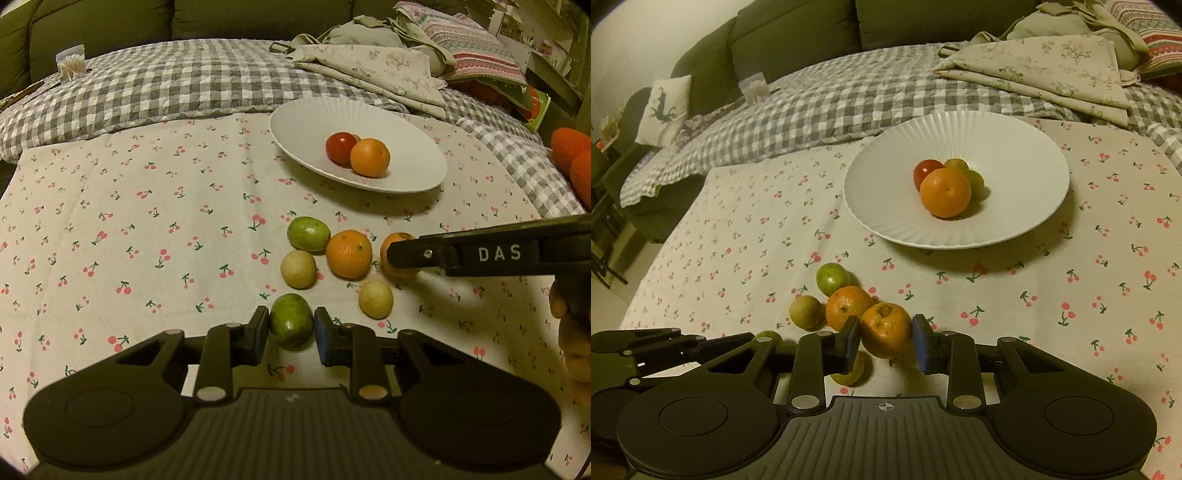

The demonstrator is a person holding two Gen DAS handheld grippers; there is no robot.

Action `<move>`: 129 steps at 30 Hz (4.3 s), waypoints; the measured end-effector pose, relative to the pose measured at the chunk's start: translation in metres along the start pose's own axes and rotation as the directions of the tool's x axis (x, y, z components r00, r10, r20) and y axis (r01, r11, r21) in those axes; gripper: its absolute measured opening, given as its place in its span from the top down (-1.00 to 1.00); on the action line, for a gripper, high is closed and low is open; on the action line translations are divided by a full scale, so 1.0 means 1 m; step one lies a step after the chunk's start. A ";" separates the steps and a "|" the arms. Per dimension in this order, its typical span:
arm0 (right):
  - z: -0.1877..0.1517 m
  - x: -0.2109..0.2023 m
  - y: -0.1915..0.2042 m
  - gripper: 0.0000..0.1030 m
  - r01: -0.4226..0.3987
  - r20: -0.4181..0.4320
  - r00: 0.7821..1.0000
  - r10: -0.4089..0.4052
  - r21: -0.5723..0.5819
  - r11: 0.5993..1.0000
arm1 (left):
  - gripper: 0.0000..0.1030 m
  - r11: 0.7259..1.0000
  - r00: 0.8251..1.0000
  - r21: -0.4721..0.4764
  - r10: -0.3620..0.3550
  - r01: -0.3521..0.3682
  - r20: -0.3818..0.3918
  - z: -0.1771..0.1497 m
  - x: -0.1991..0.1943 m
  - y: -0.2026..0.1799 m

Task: Organize fruits
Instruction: 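Carry the lime and mandarin over the white bowl with both grippers, then open both grippers to release lime and mandarin into the bowl, then move both open grippers down to the yellow-green fruits on the cloth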

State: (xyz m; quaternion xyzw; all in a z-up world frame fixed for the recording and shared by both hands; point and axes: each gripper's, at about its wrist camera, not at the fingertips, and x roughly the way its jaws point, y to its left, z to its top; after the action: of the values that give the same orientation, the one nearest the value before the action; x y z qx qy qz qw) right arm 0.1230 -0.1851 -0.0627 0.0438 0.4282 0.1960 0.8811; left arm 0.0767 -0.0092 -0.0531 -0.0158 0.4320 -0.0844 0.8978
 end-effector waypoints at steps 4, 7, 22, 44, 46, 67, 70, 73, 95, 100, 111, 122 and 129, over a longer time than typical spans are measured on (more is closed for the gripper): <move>0.002 -0.005 0.000 0.43 -0.007 0.015 1.000 0.006 0.006 1.000 | 0.52 1.000 1.000 0.001 0.003 -0.003 0.008 0.001 -0.001 0.000; 0.004 -0.010 0.001 0.43 -0.015 0.027 1.000 0.015 0.007 1.000 | 0.52 1.000 1.000 0.000 0.006 -0.006 0.017 0.002 -0.002 0.000; 0.012 -0.025 0.000 0.43 -0.042 0.077 0.996 0.039 0.031 0.999 | 0.52 1.000 0.998 0.000 0.015 -0.015 0.053 0.017 -0.004 -0.001; 0.042 -0.038 -0.043 0.43 0.031 0.169 0.984 -0.051 0.118 0.993 | 0.52 0.995 0.986 0.101 -0.016 -0.001 0.165 0.081 0.015 -0.023; 0.045 -0.036 -0.049 0.43 0.047 0.171 0.983 -0.068 0.123 0.991 | 0.52 0.994 0.985 0.112 -0.025 0.006 0.170 0.089 0.022 -0.028; 0.070 0.011 -0.078 0.43 0.079 0.138 0.986 -0.088 0.069 0.994 | 0.52 0.989 0.987 0.131 -0.084 0.066 0.136 0.115 0.085 -0.029; 0.069 0.016 -0.079 0.42 0.066 0.135 0.988 -0.074 0.067 0.996 | 0.52 0.987 0.987 0.148 -0.090 0.070 0.132 0.115 0.089 -0.030; 0.070 0.019 -0.079 0.40 0.066 0.137 0.988 -0.076 0.075 0.995 | 0.51 0.986 0.986 0.146 -0.099 0.079 0.131 0.117 0.093 -0.028; 0.074 -0.002 -0.080 0.34 0.010 0.182 0.982 -0.044 0.183 0.983 | 0.19 0.996 0.988 0.080 -0.050 0.039 0.144 0.108 0.052 -0.005; 0.071 -0.012 -0.063 0.30 -0.001 0.194 0.981 -0.028 0.145 0.989 | 0.16 0.998 0.992 0.063 0.005 -0.013 0.126 0.097 0.040 0.003; 0.062 -0.039 -0.032 0.17 -0.042 0.206 0.978 0.024 0.080 0.996 | -0.07 0.998 0.992 0.024 0.053 -0.056 0.112 0.081 0.015 0.012; 0.046 -0.063 0.000 0.04 -0.036 0.194 0.980 0.049 -0.070 0.997 | -0.28 0.999 0.995 -0.032 0.041 -0.038 0.094 0.064 0.005 0.026; 0.032 -0.061 0.007 0.02 -0.042 0.143 0.988 0.057 -0.104 0.994 | -0.29 0.999 0.998 -0.028 0.019 -0.018 0.065 0.054 0.006 0.025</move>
State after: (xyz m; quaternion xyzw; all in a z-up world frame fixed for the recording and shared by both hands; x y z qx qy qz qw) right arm 0.1115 -0.1996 0.0041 0.0241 0.3510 0.2356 0.9059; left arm 0.1258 0.0124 -0.0262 -0.0269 0.4036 -0.0696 0.9119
